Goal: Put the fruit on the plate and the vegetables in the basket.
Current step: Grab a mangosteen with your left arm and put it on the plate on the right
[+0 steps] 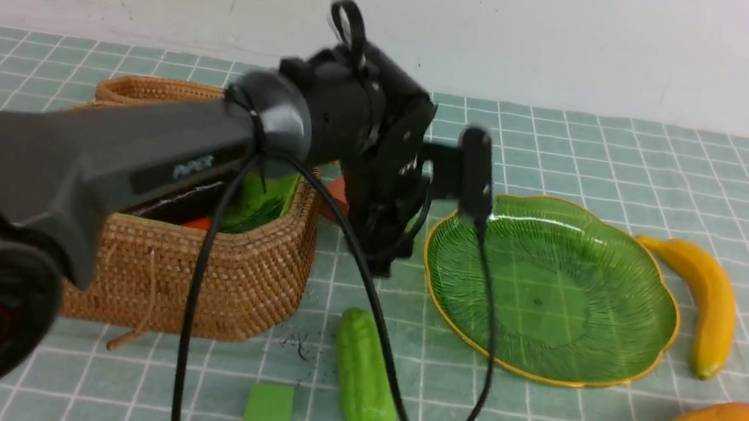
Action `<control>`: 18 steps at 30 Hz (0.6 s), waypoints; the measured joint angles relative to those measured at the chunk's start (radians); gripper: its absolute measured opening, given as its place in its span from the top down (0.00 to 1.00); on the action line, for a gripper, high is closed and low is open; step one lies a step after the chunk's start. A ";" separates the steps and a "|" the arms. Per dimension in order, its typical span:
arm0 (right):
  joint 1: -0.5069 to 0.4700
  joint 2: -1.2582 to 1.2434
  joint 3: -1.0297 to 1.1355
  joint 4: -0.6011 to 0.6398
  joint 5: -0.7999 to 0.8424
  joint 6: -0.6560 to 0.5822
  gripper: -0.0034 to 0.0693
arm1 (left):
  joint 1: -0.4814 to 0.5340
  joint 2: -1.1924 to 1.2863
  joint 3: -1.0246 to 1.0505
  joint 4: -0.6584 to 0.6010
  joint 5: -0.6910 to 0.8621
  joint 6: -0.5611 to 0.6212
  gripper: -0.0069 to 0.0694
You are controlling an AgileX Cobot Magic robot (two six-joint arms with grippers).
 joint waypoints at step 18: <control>0.000 0.000 0.000 -0.133 0.043 0.224 0.74 | -0.109 0.118 0.002 -0.416 -0.362 -0.142 0.24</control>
